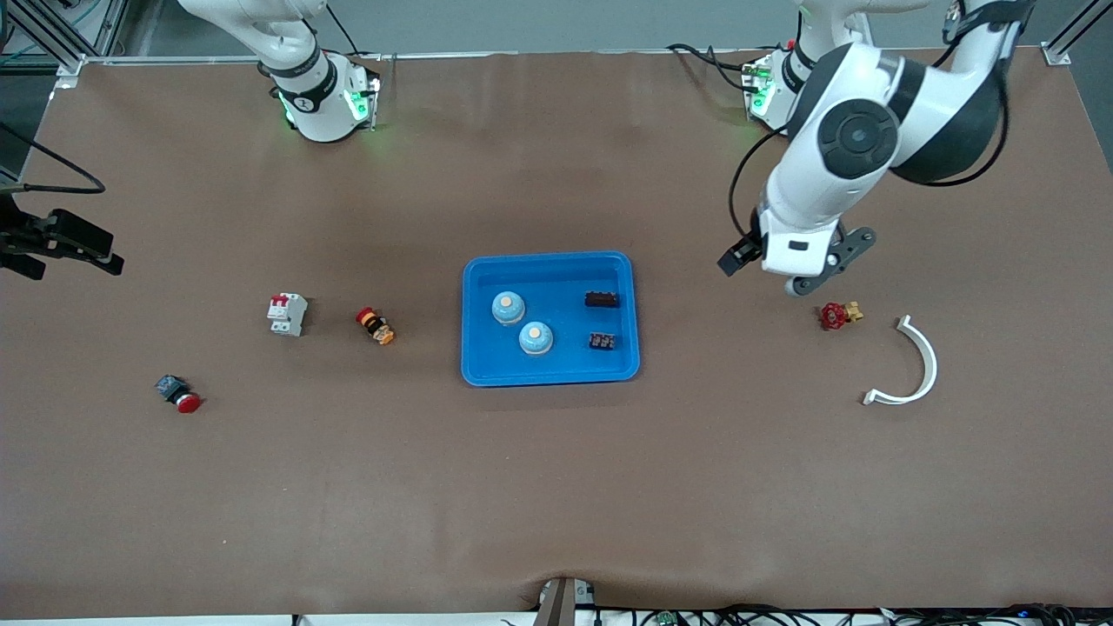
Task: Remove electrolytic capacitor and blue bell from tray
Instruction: 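Reach the left gripper to a capacitor while the right gripper reaches a bell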
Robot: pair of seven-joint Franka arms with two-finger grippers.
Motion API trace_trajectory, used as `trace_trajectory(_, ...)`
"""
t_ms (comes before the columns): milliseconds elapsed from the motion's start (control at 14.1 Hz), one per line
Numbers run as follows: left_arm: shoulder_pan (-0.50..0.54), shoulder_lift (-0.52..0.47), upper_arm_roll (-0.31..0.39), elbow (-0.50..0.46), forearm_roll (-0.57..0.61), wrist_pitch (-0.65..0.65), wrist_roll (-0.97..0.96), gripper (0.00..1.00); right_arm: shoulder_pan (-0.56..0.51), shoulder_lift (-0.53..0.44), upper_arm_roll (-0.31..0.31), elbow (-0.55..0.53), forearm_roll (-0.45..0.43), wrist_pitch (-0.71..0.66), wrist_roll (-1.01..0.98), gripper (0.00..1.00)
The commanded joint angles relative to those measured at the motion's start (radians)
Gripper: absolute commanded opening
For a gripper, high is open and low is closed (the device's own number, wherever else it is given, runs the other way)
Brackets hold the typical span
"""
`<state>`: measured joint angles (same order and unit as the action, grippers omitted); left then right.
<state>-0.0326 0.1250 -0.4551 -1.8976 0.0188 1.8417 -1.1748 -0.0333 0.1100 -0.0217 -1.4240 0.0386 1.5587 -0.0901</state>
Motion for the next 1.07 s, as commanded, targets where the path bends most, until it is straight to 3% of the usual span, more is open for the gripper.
trace_trajectory(0, -0.027, 0.045, -0.020, -0.009, -0.005, 0.053, -0.124, 1.00, 0.001, 0.000, 0.002, 0.011, 0.000, -0.002, 0.010, 1.00)
trace_trajectory(142, -0.067, 0.086, -0.020, -0.009, 0.003, 0.083, -0.216, 1.00, 0.007, 0.000, 0.008, 0.014, 0.013, -0.003, 0.012, 1.00)
trace_trajectory(569, -0.119, 0.152, -0.020, -0.043, 0.027, 0.191, -0.377, 1.00, 0.177, 0.016, 0.011, 0.076, 0.027, 0.001, 0.016, 1.00)
trace_trajectory(995, -0.188, 0.269, -0.020, -0.040, 0.078, 0.329, -0.667, 0.90, 0.380, 0.123, 0.011, 0.071, 0.038, 0.104, 0.340, 1.00)
